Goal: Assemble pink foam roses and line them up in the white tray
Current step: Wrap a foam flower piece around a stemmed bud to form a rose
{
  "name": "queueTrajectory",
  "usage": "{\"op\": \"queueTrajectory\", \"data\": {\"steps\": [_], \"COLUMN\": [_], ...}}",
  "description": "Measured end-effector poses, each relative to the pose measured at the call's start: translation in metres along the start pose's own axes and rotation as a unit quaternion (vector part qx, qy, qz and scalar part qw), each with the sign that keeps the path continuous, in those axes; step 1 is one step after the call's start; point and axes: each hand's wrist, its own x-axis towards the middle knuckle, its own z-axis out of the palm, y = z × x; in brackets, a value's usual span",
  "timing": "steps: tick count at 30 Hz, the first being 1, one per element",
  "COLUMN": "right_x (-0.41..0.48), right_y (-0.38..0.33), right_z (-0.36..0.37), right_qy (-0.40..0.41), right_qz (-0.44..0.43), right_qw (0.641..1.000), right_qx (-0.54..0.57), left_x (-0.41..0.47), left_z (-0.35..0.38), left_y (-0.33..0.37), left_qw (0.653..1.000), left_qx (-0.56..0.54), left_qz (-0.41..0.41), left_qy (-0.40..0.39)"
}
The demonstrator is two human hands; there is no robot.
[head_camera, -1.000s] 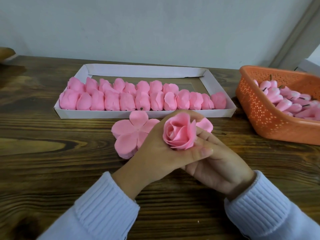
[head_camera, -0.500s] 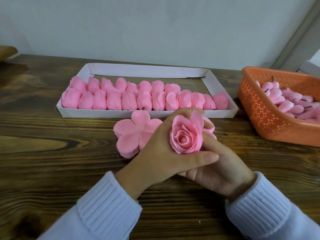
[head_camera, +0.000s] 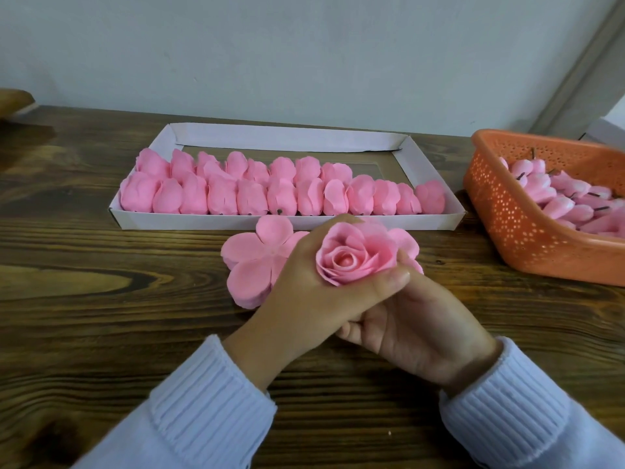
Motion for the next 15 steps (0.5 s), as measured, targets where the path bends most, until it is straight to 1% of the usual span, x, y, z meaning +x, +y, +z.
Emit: {"op": "queueTrajectory", "data": {"steps": [4, 7, 11, 13, 15], "right_x": [-0.0008, -0.0017, -0.0022, -0.0021, -0.0024], "right_y": [-0.0027, -0.0031, -0.001, -0.0016, -0.0028], "right_z": [-0.0009, 0.0001, 0.0004, 0.0017, 0.0032], "right_qy": [-0.015, -0.03, -0.034, -0.053, -0.073], "right_qz": [-0.023, -0.043, -0.062, -0.07, -0.066], "right_qw": [0.999, 0.998, 0.997, 0.994, 0.991], "right_qx": [0.038, 0.036, 0.043, 0.06, 0.087], "left_x": [0.0016, 0.0017, 0.0019, 0.0024, 0.0026], "left_z": [-0.0014, -0.001, 0.001, 0.0002, -0.002], "left_y": [-0.0009, -0.0008, 0.0011, 0.0012, 0.001], "left_qw": [1.0, 1.0, 0.999, 0.998, 0.998], "left_qx": [0.008, -0.003, -0.03, -0.049, -0.046], "left_qz": [0.002, 0.015, 0.041, 0.039, 0.03], "left_qy": [0.026, 0.024, -0.004, -0.028, -0.042]}}
